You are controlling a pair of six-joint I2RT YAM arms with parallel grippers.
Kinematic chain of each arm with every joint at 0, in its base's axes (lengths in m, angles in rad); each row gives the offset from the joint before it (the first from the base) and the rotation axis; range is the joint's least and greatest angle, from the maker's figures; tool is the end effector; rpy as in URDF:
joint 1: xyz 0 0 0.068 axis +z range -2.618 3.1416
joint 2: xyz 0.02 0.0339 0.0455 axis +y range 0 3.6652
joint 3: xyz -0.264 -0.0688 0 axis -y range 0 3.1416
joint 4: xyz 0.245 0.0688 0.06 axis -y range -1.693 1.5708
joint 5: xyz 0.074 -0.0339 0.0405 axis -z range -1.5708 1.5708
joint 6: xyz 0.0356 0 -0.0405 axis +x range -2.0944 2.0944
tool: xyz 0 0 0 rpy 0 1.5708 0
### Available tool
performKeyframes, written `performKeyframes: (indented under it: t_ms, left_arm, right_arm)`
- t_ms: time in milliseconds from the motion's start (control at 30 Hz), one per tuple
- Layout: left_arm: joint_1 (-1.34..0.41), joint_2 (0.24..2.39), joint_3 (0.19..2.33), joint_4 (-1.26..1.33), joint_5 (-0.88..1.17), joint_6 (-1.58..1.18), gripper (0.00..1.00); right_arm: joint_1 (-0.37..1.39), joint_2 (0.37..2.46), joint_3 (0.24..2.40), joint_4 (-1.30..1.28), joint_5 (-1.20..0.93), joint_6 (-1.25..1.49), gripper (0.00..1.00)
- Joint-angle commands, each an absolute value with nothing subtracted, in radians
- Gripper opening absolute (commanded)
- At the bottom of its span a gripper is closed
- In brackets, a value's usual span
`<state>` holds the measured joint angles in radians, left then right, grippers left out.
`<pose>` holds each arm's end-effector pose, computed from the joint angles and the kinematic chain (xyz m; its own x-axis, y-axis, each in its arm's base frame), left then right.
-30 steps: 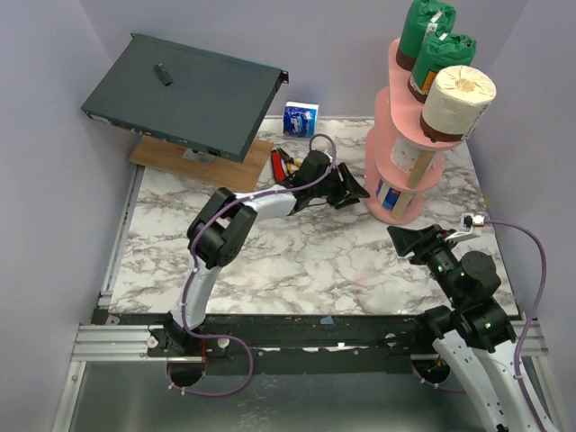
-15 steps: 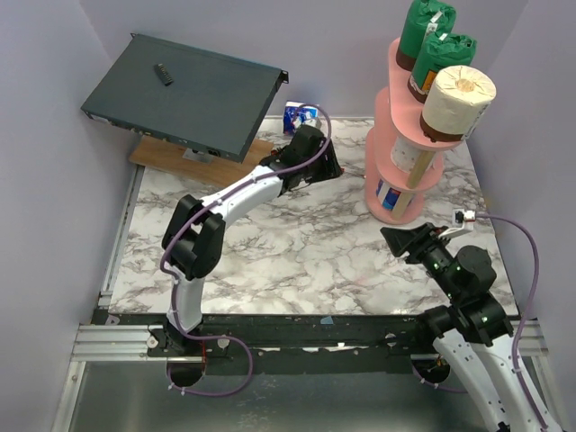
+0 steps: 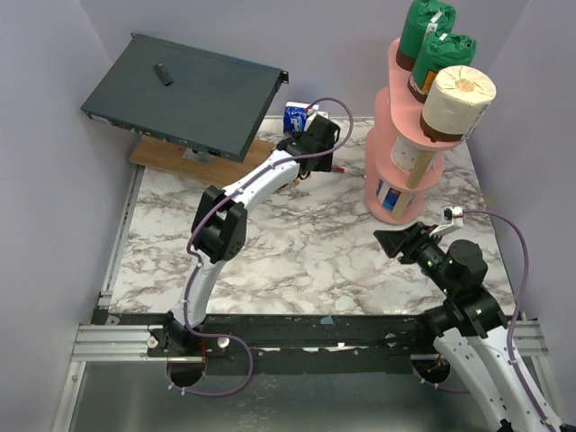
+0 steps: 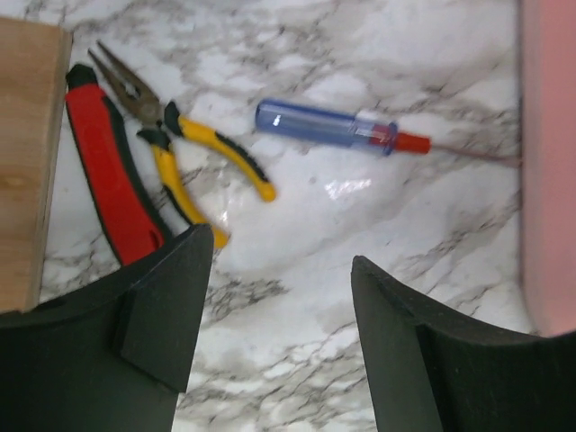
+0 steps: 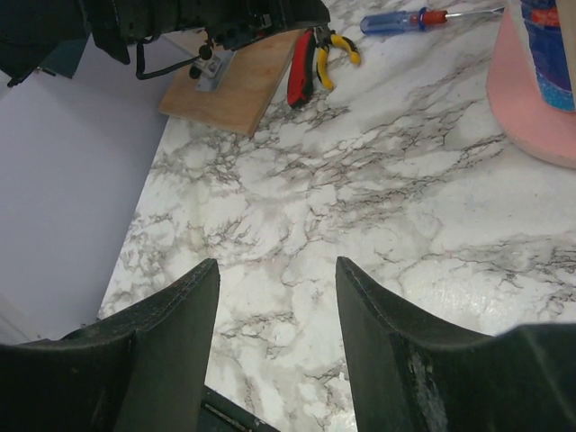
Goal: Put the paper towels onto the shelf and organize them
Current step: Adjust the paper towel at the center of the board.
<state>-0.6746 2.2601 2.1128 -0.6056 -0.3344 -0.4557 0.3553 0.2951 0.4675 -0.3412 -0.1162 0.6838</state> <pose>0.4115 -0.3142 0.2670 -0.6568 -0.0070 -0.7540 0.1268 0.9847 -0.1196 0.0982 0.0408 0.2730 -0.4081 0.5179 -0.7519 -0.2514 0.7280 0.6379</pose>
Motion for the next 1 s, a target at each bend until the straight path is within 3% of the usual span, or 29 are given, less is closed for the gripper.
performKeyframes:
  t_ms: [0,567,833,967]
  left_arm:
    - [-0.698,2.119,1.956,-0.548,-0.371,-0.401,0.68]
    - [-0.866,1.344,1.208,-0.413,-0.425,-0.583,0.68]
    - [-0.955,1.031,0.984,-0.461,-0.487,-0.651,0.68]
    - [-0.97,0.864,0.864,-0.468,-0.495,-0.674,0.68]
  right_arm:
    - [0.365,0.32,0.449,-0.304,-0.167,0.654,0.57]
    - [0.407,0.592,0.435,-0.155,-0.182,0.696,0.57]
    - [0.796,0.816,0.49,-0.033,0.201,0.715,0.59]
    - [0.83,0.999,0.543,0.083,0.234,0.726,0.6]
